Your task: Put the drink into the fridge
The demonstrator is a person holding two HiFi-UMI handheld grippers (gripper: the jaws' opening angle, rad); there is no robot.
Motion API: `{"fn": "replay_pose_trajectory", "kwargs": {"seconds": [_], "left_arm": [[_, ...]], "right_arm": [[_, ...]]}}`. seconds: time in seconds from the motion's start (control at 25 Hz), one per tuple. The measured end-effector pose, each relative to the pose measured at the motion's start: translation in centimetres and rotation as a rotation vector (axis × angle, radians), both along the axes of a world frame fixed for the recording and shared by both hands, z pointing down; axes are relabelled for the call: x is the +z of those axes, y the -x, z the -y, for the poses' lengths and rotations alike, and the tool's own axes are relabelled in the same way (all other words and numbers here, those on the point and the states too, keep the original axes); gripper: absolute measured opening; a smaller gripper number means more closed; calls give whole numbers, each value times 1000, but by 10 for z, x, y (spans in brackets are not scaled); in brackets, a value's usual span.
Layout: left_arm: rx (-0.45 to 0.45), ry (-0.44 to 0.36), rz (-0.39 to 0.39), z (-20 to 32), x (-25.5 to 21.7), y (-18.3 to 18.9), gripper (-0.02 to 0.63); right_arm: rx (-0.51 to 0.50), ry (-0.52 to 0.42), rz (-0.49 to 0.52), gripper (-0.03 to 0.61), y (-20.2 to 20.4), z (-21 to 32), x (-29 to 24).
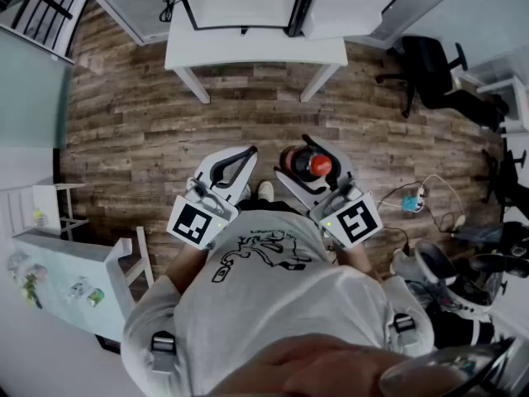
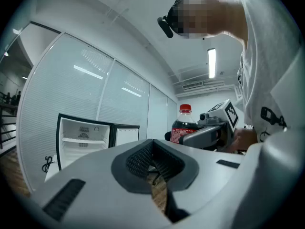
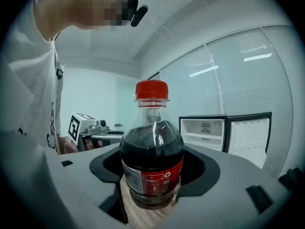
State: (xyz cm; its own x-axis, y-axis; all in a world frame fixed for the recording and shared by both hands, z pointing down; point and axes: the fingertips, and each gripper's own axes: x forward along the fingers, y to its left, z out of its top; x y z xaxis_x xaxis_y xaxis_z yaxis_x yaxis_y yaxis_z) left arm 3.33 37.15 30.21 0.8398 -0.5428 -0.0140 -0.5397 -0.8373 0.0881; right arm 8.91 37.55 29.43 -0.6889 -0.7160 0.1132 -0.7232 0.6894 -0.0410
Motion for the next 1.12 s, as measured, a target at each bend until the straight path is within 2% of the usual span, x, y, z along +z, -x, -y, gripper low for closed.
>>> {"fn": "replay_pose_trajectory", "kwargs": {"seconds": [0.76, 1.12], "left_arm": [[-5, -8, 8, -6, -2, -26, 3], [-21, -2, 5, 12, 1, -19, 3]], "right_arm": [[-40, 2, 21, 321, -19, -8, -6], [-64, 17, 19, 321, -11, 10, -4]]}}
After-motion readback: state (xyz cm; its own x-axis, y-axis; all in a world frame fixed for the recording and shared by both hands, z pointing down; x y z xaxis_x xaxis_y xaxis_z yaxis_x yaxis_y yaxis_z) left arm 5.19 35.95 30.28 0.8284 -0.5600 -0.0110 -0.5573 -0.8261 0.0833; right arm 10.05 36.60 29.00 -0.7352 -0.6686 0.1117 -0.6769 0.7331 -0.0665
